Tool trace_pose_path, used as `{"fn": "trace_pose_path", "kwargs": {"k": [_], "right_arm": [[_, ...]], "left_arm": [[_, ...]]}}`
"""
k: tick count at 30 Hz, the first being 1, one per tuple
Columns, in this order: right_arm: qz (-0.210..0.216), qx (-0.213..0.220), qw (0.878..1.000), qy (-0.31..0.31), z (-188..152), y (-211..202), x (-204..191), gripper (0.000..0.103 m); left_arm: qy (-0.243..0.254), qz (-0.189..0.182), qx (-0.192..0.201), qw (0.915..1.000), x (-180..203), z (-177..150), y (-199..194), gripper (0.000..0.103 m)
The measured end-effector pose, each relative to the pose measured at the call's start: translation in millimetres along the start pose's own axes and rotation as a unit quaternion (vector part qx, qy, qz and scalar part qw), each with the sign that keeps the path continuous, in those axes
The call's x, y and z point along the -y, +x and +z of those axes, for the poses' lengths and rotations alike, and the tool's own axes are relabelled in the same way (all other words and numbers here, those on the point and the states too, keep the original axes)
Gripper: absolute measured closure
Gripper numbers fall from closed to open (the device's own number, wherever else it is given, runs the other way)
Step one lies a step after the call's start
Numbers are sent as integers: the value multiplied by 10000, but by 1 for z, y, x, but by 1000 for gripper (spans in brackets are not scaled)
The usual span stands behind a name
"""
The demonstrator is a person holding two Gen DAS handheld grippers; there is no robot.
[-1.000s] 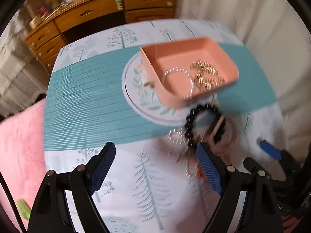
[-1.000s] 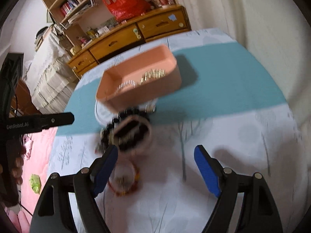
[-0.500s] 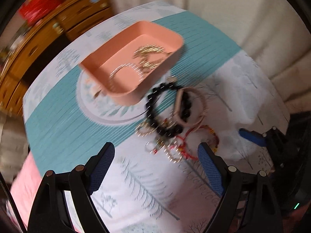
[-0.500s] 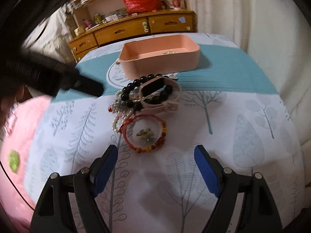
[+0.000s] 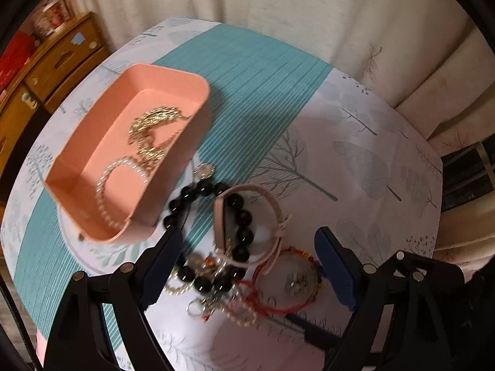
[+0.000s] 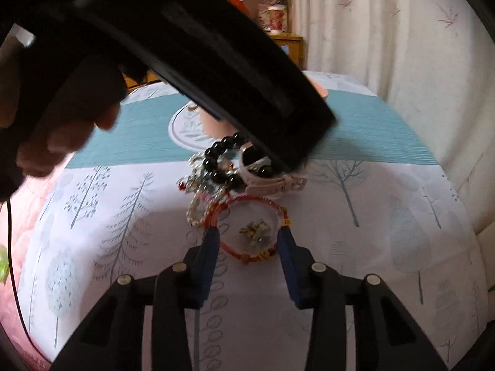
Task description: Organize jewelry
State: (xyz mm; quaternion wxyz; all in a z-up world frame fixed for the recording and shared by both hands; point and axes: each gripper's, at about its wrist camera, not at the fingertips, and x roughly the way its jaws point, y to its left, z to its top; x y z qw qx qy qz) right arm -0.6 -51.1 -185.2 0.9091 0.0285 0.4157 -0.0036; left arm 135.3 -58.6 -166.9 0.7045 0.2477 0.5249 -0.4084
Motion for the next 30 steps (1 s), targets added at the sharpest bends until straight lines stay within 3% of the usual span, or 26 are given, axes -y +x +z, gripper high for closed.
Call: {"fn": "trace_pose_path", "kwargs": {"k": [13,19,26,30], "right_arm": [[-329,-233,9992,-71,11,19,-11,81],[-344,-281,9990,-19,12,18,-11,81],[-301,-392,9987,129,19,23,-6,81],[-224,-464,9981,340,27,25,4,81]], "left_arm": [[-79,-206,-84,9997,-5,10,32,18],[-149,-266,-52,9995,-11,10,37,46],[-298,-336,82,9990,-18,6,28,62],[-482,-476,159,9976,-25,3,16,63]]}}
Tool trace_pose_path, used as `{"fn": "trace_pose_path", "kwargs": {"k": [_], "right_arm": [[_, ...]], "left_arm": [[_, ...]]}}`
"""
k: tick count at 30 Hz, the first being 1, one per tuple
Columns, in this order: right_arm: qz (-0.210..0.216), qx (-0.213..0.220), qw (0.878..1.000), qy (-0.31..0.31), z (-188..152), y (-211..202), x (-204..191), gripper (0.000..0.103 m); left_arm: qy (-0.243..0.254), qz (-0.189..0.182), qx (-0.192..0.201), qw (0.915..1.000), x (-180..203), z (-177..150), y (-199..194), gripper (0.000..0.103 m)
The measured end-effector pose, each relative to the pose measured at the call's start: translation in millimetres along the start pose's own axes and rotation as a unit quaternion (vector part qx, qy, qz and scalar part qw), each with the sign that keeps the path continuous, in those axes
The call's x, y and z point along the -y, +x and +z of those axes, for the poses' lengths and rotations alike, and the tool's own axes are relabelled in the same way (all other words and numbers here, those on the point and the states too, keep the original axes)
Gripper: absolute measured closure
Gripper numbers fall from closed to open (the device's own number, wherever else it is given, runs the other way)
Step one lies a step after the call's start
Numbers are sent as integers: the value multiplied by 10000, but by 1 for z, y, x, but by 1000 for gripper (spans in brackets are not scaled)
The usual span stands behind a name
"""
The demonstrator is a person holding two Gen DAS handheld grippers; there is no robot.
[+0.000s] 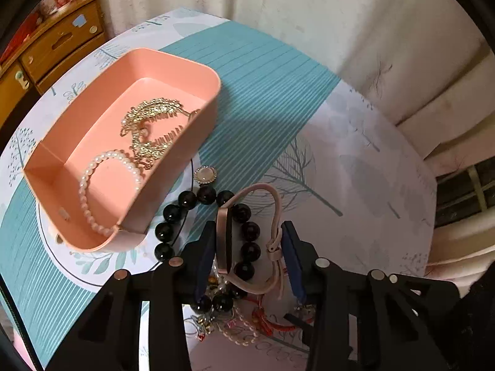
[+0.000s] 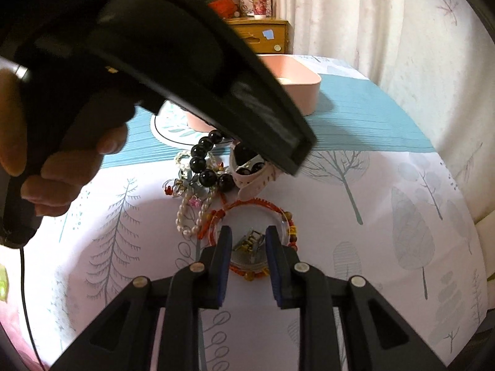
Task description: Organize jewelry
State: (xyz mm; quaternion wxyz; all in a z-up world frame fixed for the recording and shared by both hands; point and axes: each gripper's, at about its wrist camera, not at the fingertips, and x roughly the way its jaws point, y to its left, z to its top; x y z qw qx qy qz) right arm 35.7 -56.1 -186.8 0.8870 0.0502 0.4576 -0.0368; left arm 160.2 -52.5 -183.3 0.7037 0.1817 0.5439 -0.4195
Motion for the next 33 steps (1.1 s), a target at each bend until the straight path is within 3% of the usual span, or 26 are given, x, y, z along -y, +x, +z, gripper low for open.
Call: {"fn": "trace_pose_path", "kwargs": {"k": [8,19,33], "right_arm": [[204,-140,9991,351,17,-2,12,81],[231,112,9983,517,45,-29,28,81],[732,474,9961,149,104,-24,50,81]], "left_arm": [[-346,-253,86,9990,-9,-1,-30,63],[-665,-294,771,9944,-19,-2,-75,66],[-1432,519,1114,9820,-42,27,-105,65]]}}
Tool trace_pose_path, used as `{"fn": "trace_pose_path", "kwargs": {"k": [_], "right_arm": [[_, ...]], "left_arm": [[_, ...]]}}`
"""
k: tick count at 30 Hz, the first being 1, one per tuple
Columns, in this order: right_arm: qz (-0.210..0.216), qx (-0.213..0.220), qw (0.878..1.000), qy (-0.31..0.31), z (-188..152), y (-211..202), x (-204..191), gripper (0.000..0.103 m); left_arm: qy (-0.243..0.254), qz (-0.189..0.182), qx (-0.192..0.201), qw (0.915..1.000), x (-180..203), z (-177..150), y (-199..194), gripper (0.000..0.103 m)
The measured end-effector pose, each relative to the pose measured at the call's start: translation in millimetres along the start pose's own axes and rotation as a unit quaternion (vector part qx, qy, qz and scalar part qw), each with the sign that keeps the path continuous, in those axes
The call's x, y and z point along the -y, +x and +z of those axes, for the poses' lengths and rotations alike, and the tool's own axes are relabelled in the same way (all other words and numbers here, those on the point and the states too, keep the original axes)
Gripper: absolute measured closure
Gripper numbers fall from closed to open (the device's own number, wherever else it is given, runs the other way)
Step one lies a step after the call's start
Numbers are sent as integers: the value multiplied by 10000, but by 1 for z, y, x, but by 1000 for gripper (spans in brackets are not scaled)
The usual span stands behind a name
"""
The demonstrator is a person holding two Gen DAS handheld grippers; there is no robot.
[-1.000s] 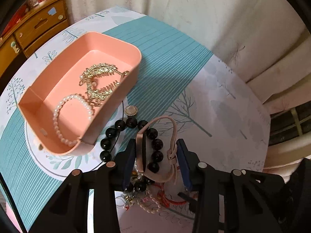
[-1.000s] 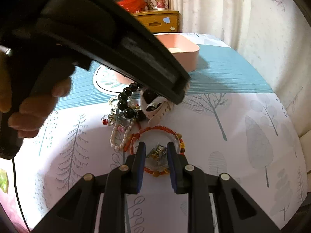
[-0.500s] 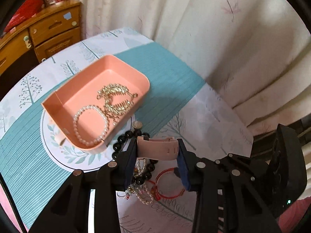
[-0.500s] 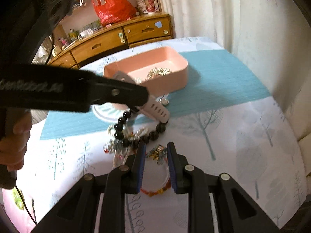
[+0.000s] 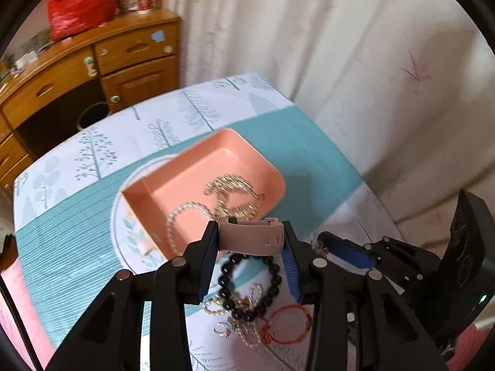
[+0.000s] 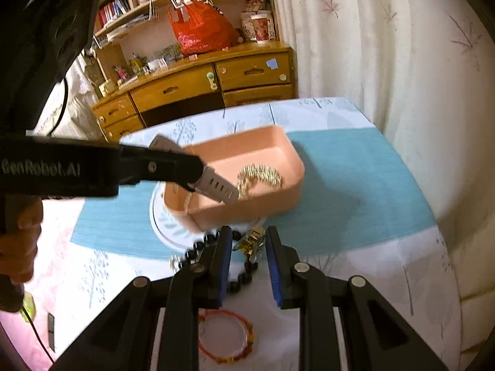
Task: Organize jewelry
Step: 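Lower the watch and brooch into the pink tray and open both grippers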
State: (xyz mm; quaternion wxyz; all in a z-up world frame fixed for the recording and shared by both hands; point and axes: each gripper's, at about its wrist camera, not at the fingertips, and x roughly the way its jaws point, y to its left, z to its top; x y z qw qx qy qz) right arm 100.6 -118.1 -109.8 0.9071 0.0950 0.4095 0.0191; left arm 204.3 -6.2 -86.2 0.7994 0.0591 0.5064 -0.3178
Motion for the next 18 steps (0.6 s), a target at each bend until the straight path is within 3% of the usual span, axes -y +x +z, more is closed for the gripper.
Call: {"fn": "trace_pose_path", "kwargs": {"k": [7,12,13,14,16,18], "right_arm": [[502,115,9982,317,35,15,20,81],[626,200,9975,247,53,29,24,81],[628,205,9976,221,54,32,23,81],[625,214,9976,189,55,35,22,81],[563,87,9983,89,56,44,21,77],[500,-158,9986,-33,55,54,19,64]], "left_arm": [[-618,381,280,9970,-21,8,-1,65],[-968,637,356,9926,-36,8,4,65],[-1028,695,350,9917,-39,8,6,62],[-1084,765,318,9906,-41,8,8,48],[-1183,888,272,9886,-45,8,11,31],[-1234,916,341,9875,-45,6,8,31]]}}
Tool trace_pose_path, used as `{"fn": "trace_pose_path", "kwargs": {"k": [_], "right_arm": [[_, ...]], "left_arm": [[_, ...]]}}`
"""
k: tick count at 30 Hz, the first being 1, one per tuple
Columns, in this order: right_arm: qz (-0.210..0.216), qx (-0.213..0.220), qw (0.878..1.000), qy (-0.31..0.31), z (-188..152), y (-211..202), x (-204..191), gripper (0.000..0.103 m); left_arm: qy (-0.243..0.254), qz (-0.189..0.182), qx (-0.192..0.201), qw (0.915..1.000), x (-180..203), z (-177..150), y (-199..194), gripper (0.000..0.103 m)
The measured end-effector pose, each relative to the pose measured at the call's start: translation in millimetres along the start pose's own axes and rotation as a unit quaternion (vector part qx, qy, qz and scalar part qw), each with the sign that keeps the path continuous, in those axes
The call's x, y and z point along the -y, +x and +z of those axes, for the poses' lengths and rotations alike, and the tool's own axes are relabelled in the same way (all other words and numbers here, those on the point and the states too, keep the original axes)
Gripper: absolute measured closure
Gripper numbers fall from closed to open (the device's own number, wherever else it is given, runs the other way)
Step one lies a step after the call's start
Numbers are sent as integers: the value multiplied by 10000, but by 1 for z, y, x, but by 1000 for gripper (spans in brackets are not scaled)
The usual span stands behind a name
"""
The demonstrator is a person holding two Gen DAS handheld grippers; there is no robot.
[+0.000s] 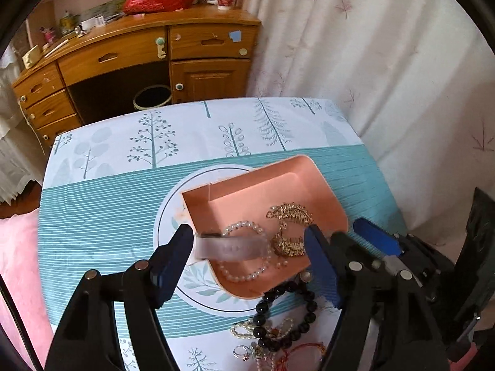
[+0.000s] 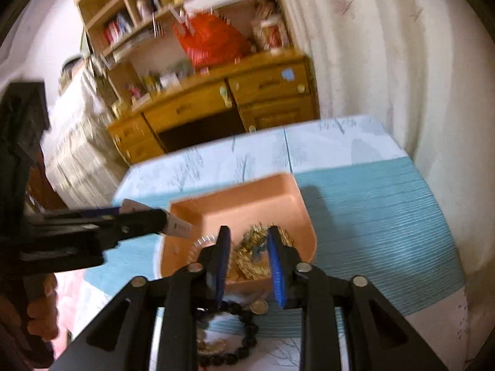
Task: Organize jewelry
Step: 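Lower the watch and brooch into the pink tray and open both grippers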
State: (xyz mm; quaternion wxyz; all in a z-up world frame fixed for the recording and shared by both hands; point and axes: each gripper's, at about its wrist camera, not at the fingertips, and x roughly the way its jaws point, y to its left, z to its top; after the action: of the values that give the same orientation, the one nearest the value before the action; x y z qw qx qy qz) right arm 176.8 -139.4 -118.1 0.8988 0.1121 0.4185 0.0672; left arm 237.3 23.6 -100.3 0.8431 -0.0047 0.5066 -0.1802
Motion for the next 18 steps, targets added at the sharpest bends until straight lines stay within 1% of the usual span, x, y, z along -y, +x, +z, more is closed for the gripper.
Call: {"fn": "trace_pose_path", "kwargs": {"k": [1,3,5,8,12,18], "right_arm": [[63,-30,10000,1,-1,1,0,58],[175,7,9998,54,-3,-2,2,55],[199,19,9998,45,-4,-4,2,45],[170,-9,9999,9,-7,-8,1,34],[173,-103,9998,-36,-14,-12,3,34],[34,-222,9993,-295,-34,-22,2,34]], "left_arm": [[-22,12,21,10000,-1,0,-1,31],[-68,86,37,9999,-3,-1,-2,30],[-114,149,16,9998,-6,-2,-1,30],[-225,192,1,9996,-11,-7,-3,29],[-414,143,10,9990,-20,-19,-8,29],[-575,82,-7,9983,-34,-51,-13,29]]}}
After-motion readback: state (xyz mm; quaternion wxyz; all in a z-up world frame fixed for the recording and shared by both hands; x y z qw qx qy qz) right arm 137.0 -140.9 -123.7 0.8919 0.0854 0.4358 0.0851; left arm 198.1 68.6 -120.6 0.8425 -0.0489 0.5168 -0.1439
